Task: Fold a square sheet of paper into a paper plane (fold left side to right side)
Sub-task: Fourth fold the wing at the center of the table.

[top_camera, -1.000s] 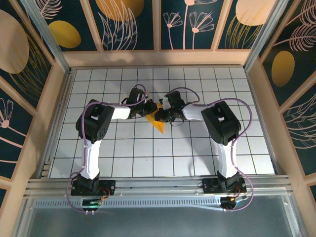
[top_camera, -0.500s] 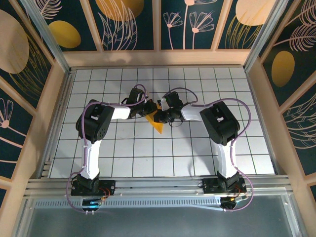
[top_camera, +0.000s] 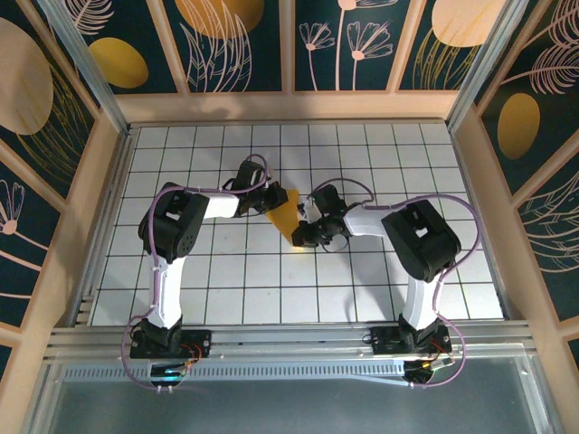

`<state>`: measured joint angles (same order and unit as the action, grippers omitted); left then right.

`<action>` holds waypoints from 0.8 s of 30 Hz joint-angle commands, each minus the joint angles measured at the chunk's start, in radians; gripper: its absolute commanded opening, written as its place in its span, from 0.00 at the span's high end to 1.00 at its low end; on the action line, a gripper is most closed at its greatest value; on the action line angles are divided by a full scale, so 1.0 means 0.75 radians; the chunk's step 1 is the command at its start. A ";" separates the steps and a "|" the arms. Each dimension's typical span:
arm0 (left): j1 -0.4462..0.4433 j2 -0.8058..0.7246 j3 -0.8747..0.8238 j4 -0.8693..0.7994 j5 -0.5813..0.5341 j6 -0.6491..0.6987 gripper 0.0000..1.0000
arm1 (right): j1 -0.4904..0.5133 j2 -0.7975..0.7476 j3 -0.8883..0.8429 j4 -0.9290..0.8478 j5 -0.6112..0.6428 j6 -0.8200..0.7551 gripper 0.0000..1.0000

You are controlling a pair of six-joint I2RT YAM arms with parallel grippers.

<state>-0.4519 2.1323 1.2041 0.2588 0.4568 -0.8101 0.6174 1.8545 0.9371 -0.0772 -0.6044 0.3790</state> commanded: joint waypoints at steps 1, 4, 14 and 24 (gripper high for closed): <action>0.005 -0.010 0.037 -0.125 -0.027 0.010 0.88 | 0.004 -0.089 -0.019 -0.112 -0.038 -0.050 1.00; 0.005 -0.055 0.073 -0.114 0.016 0.010 0.79 | -0.026 -0.150 0.014 -0.110 -0.041 -0.077 0.97; 0.008 -0.427 -0.078 -0.127 -0.215 0.123 0.59 | -0.183 -0.161 0.104 0.091 0.068 -0.111 0.58; 0.007 -0.812 -0.466 -0.122 -0.573 0.160 0.50 | -0.185 0.117 0.300 0.117 0.069 -0.119 0.57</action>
<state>-0.4507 1.5669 0.9127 0.1791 0.1360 -0.7128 0.4755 1.9018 1.1236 -0.0025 -0.5644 0.3115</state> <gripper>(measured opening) 0.492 0.428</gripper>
